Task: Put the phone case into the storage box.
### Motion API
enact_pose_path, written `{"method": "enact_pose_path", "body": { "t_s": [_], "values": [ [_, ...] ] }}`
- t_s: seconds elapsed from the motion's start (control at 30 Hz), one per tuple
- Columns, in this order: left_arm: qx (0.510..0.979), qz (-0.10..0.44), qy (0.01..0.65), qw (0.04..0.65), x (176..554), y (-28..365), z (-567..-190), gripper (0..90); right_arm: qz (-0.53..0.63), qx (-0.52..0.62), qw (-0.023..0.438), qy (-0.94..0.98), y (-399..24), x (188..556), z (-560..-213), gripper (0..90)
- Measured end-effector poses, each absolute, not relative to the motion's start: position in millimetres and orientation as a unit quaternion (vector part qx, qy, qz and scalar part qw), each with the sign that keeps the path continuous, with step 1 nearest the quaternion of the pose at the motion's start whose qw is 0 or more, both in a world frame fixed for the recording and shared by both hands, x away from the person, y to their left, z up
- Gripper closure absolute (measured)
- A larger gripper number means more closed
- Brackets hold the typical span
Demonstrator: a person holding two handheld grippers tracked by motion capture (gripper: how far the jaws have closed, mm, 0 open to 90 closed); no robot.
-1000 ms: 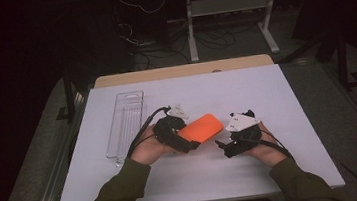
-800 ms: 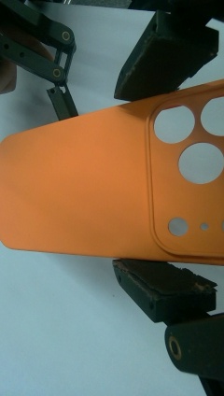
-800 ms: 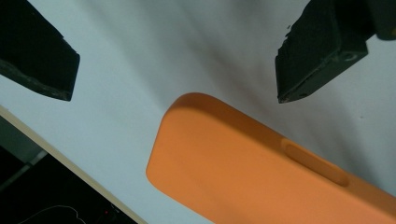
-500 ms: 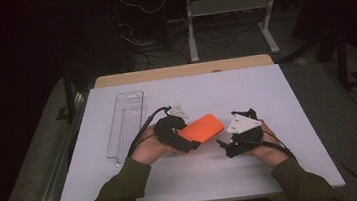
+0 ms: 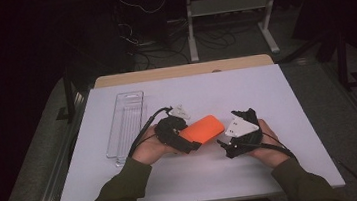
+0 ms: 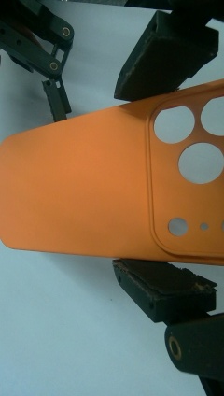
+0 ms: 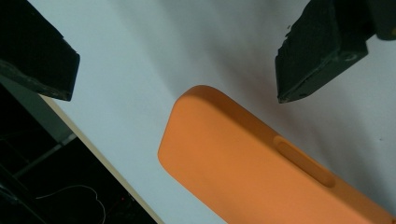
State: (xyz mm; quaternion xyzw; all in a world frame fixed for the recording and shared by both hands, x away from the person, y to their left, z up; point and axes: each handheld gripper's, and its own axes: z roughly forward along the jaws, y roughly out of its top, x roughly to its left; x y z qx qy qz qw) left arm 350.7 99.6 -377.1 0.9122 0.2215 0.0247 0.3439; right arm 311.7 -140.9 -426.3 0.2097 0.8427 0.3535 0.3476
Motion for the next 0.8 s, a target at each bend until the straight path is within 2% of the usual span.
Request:
{"method": "enact_pose_path", "body": {
  "t_s": [0.8],
  "values": [
    [0.916,0.025,0.214,0.339,350.5,98.2,-378.1,15.3,0.323,0.162,0.407,0.839,-136.0,305.8,-427.1,0.0]
  ]
}}
